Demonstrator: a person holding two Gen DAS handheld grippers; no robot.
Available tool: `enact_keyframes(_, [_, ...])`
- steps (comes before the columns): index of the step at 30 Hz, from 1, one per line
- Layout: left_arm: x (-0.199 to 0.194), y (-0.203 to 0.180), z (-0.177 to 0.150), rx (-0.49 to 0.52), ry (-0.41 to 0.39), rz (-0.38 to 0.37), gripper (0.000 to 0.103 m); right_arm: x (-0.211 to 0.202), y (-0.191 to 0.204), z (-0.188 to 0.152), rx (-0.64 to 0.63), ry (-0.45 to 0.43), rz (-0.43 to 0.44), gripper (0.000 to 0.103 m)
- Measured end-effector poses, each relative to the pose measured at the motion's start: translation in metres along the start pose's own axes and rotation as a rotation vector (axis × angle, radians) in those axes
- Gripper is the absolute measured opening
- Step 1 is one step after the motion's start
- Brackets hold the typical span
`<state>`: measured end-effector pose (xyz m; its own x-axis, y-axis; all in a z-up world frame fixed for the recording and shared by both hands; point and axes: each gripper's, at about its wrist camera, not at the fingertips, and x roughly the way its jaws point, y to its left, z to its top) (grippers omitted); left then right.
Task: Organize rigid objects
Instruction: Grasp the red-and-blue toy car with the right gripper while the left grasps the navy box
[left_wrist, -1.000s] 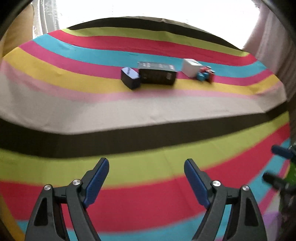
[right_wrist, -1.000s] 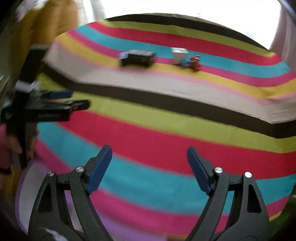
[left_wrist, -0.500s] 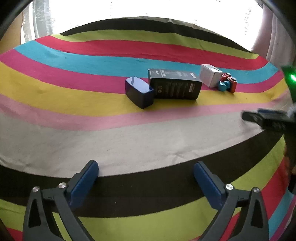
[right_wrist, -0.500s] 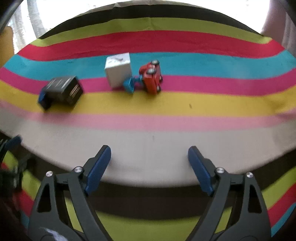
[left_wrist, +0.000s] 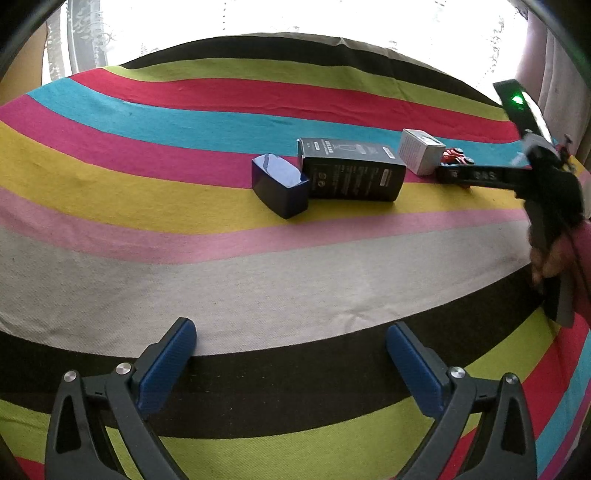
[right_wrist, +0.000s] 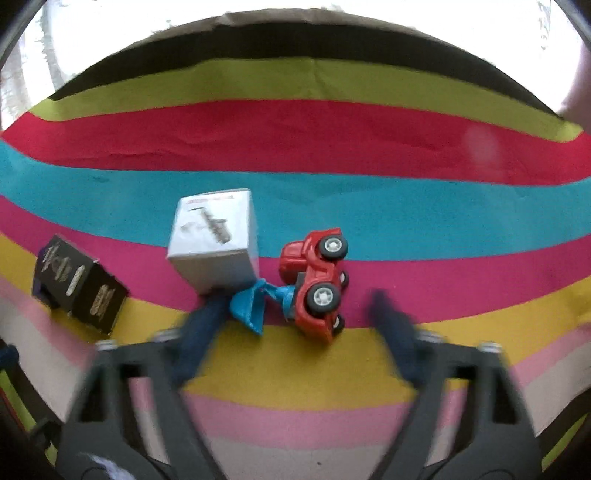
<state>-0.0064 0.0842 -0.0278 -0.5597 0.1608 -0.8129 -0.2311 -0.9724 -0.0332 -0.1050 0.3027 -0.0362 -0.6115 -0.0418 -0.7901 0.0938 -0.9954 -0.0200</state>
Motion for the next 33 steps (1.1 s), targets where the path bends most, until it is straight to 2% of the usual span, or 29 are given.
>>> enact_keyframes(2, [0.0,0.0,0.0,0.0,0.0,0.0,0.103,-0.009,-0.001,-0.01,-0.019,-0.007,0.024,0.052])
enact_keyframes(9, [0.0,0.001,0.001,-0.002,0.0,0.004,0.103,-0.068,0.005,-0.081,-0.127,-0.028,0.171,0.051])
enact_keyframes(12, [-0.002,0.002,0.0,-0.001,0.0,0.005,0.103,-0.079,0.007,-0.096,-0.152,-0.03,0.188,0.051])
enact_keyframes(17, [0.005,0.0,0.01,-0.034,0.009,0.039,0.103,-0.083,0.023,-0.103,-0.206,-0.028,0.152,0.051])
enact_keyframes(27, [0.062,0.009,0.083,-0.145,0.038,0.126,0.103,-0.074,0.026,-0.093,-0.201,-0.025,0.151,0.052])
enact_keyframes(28, [0.063,0.01,0.085,-0.15,0.031,0.129,0.096,-0.074,0.026,-0.093,-0.2,-0.025,0.151,0.052])
enact_keyframes(29, [0.062,0.012,0.085,-0.15,0.012,0.131,0.074,-0.074,0.025,-0.093,-0.198,-0.024,0.153,0.052])
enact_keyframes(30, [0.057,0.011,0.083,-0.137,-0.013,0.122,0.056,-0.074,0.025,-0.093,-0.199,-0.024,0.152,0.052])
enact_keyframes(31, [0.052,0.009,0.081,-0.111,-0.028,0.097,0.029,-0.074,0.026,-0.093,-0.199,-0.025,0.152,0.052])
enact_keyframes(33, [0.046,0.006,0.073,-0.08,-0.015,0.05,0.029,-0.074,0.025,-0.093,-0.199,-0.024,0.153,0.052])
